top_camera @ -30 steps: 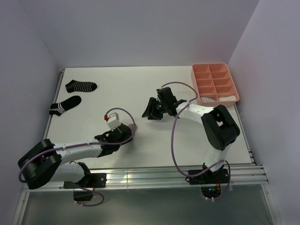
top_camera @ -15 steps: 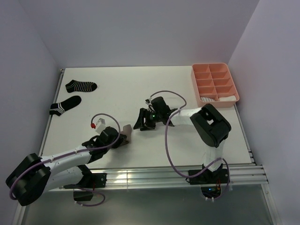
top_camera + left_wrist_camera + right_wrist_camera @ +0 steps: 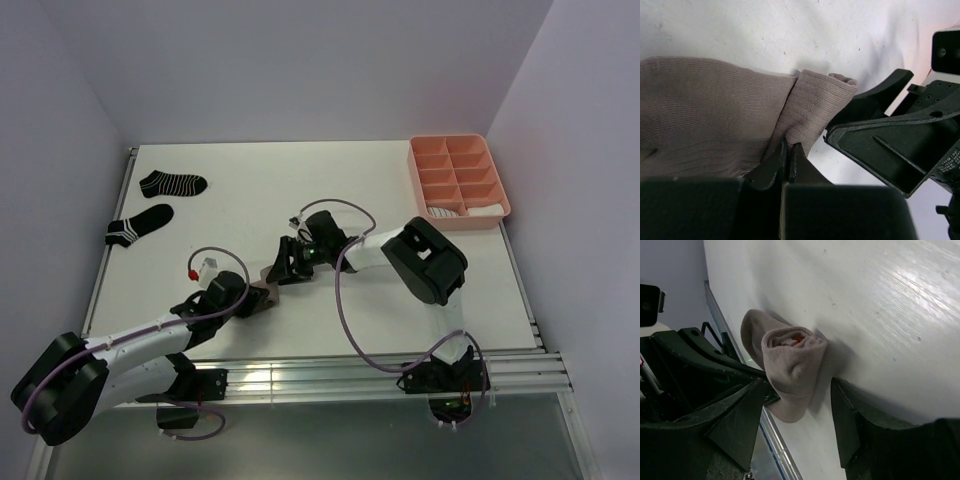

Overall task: Roll the socks
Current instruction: Roll the sock at the center of the board.

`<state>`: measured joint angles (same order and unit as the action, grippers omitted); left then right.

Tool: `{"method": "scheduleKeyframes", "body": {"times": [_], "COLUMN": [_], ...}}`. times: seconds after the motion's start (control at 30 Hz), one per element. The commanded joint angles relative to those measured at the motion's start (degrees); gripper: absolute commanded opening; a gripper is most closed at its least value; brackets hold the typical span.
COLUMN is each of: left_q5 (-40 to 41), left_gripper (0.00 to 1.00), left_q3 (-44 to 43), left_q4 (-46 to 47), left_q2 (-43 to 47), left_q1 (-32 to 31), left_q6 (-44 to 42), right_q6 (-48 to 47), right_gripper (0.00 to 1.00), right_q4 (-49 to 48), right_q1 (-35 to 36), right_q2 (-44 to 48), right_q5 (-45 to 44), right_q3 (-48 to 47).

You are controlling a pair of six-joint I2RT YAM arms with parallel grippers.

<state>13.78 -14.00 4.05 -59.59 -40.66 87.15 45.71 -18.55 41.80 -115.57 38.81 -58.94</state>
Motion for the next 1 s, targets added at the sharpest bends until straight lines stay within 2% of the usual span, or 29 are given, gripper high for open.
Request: {"method": "scheduleKeyframes", "body": {"times": [0.0, 0.1, 0.3, 0.4, 0.43, 0.5, 0.57, 0.63, 0.77, 0.8, 0.83, 0.9, 0.97], "left_q5": [-2.35, -2.27, -2.35, -2.53, -2.62, -2.71, -2.36, -2.09, -0.25, 0.89, 1.16, 2.64, 3.44], "left_gripper": [0.01, 0.01, 0.01, 0.01, 0.01, 0.01, 0.02, 0.08, 0.24, 0.34, 0.38, 0.42, 0.43], "left_q3": [3.27, 3.72, 3.80, 3.37, 2.93, 2.31, 0.47, -2.59, -7.96, -8.84, -10.16, -11.57, -13.42], "left_q4": [-7.31, -7.57, -7.57, -7.13, -6.78, -5.99, -5.63, -6.60, -9.68, -10.90, -10.82, -11.52, -11.70], "left_q2": [-0.09, 0.79, 0.80, -0.08, -0.78, -1.57, -3.77, -5.44, -7.91, -7.82, -7.38, -7.12, -7.81], "left_q1": [0.32, 0.41, 0.67, 0.76, 0.76, 0.85, 0.85, 0.94, 0.94, 0.94, 0.94, 0.94, 0.94], "left_q6": [1.35, 1.53, 1.26, 0.65, 0.30, -1.72, -4.87, -7.07, -13.57, -14.37, -15.43, -17.63, -19.56], "right_q6": [0.43, 0.60, 1.39, 1.40, 1.13, -0.36, -2.72, -4.40, -11.16, -12.30, -14.75, -16.61, -18.64], "right_gripper": [0.63, 0.63, 0.51, 0.33, 0.16, 0.01, 0.00, 0.00, 0.00, 0.00, 0.00, 0.00, 0.00], "right_q4": [-1.23, -1.49, -3.43, -4.04, -3.52, -1.25, 1.83, 4.47, 14.47, 16.42, 18.09, 23.71, 26.79], "right_q1": [1.00, 1.18, 1.44, 1.44, 1.35, 1.18, 0.39, -0.49, -3.04, -3.91, -4.27, -5.06, -5.50], "right_q2": [-3.61, -5.80, -9.32, -9.94, -9.68, -8.54, -7.40, -5.46, -1.95, -0.64, -0.01, 1.39, 2.01], "right_q5": [0.04, 1.00, 3.64, 4.08, 3.91, 2.16, 0.84, -1.62, -7.07, -8.64, -11.27, -14.10, -17.88], "right_q3": [-2.05, -3.37, -3.82, -3.38, -3.46, -3.47, -3.29, -3.29, -4.17, -4.52, -5.65, -6.62, -8.47]}}
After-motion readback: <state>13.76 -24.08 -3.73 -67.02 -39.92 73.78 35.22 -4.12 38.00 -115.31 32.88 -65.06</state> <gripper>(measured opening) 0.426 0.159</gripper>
